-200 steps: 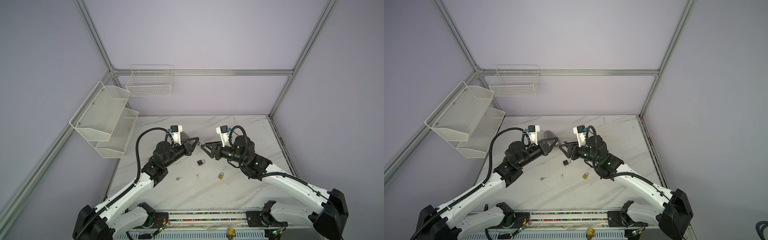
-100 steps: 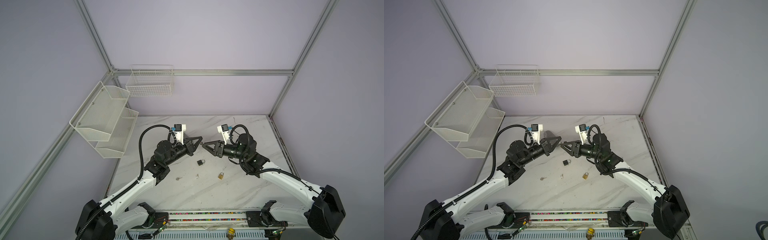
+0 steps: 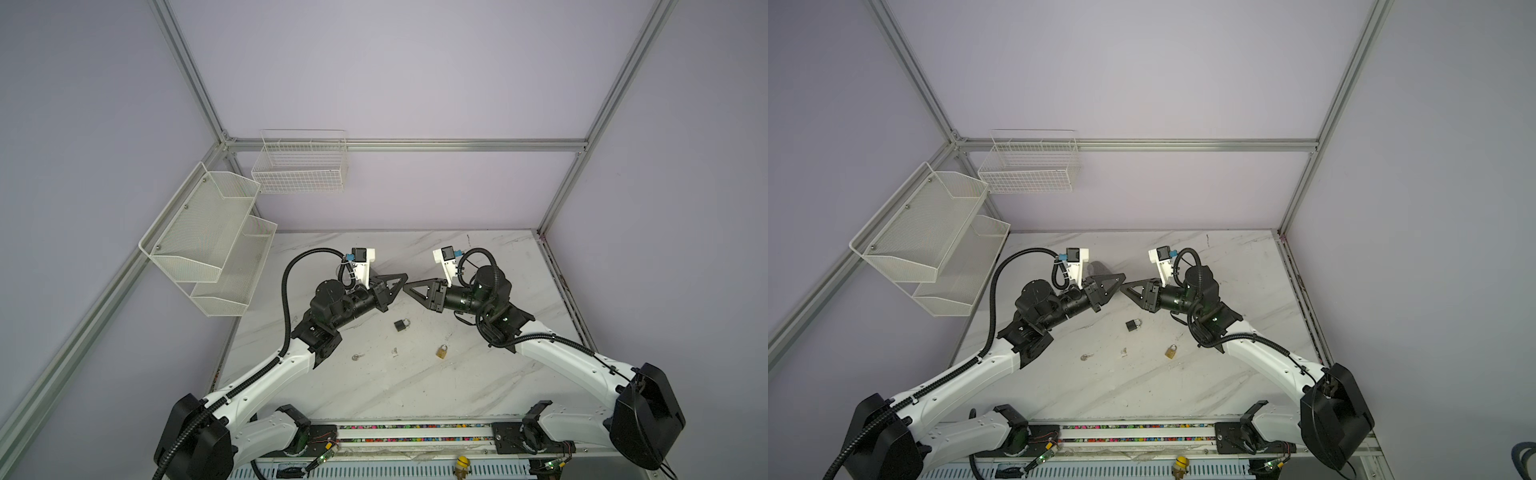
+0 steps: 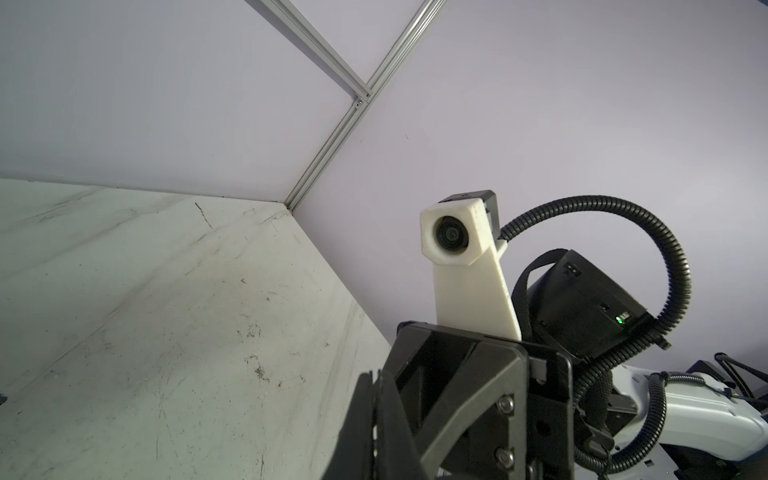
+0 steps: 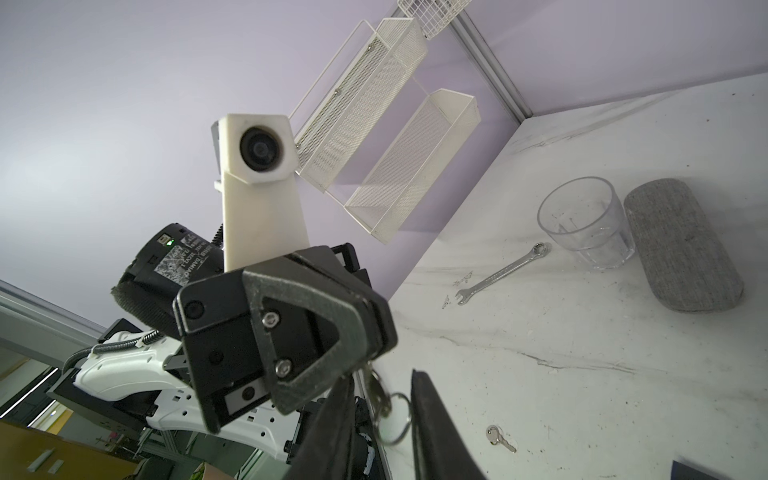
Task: Unlock with the key
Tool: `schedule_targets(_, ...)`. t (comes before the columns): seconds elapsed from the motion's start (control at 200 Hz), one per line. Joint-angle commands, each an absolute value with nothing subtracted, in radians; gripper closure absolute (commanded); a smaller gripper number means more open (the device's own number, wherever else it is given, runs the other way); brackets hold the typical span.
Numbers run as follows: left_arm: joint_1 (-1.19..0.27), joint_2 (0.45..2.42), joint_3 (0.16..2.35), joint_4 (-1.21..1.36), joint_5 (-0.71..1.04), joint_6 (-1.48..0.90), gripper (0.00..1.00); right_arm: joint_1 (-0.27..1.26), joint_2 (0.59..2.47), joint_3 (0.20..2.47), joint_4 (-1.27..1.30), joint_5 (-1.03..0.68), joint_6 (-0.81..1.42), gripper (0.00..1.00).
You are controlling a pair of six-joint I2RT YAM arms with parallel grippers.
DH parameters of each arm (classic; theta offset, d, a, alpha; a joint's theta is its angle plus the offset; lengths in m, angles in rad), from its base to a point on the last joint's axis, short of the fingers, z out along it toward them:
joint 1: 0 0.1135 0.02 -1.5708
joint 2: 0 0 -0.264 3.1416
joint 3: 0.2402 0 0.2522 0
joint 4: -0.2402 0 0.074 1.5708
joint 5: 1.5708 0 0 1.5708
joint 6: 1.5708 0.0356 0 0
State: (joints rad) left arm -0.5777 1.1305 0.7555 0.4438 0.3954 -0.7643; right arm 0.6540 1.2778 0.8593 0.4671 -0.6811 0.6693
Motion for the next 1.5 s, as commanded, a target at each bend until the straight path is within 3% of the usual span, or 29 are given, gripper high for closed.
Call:
schedule_targets(0.0,-0.575,1.127,0.815,0.494,0.431,-0.759,1.0,0.647,1.29,0.852,0.522,-0.713,0.677,0.76)
schedule_targets(0.28,-0.575,1.138,0.818,0.521,0.465,-0.772,1.0,0.63,1.277,0.837,0.544,-0.724,0.696,0.84)
schedule_targets(0.35,-0.575,1.141,0.821,0.521,0.464,-0.771,1.0,0.627,1.276,0.836,0.543,-0.723,0.701,0.92)
schedule_targets(0.47,-0.575,1.15,0.825,0.519,0.463,-0.771,1.0,0.624,1.283,0.835,0.545,-0.734,0.708,0.94)
schedule_targets(0.555,-0.575,1.156,0.83,0.519,0.468,-0.773,1.0,0.622,1.274,0.831,0.542,-0.726,0.707,1.0)
schedule_targets(0.7,-0.575,1.157,0.835,0.515,0.461,-0.77,1.0,0.611,1.254,0.819,0.54,-0.717,0.713,1.0)
schedule_targets(0.75,-0.575,1.158,0.844,0.505,0.46,-0.772,0.87,0.606,1.247,0.811,0.539,-0.715,0.713,1.0)
schedule_targets(0.825,-0.575,1.157,0.855,0.508,0.483,-0.778,0.8,0.594,1.229,0.798,0.528,-0.711,0.718,1.0)
schedule_targets(1.025,-0.575,1.135,0.867,0.434,0.447,-0.769,0.5,0.543,1.167,0.738,0.509,-0.711,0.729,1.0)
schedule_targets(1.255,-0.592,1.141,0.878,0.239,0.373,-0.774,0.43,0.454,1.104,0.69,0.352,-0.669,0.718,1.0)
schedule_targets(1.495,-0.733,1.186,0.946,-0.065,0.206,-0.698,0.41,0.362,1.06,0.617,0.204,-0.611,0.693,1.0)
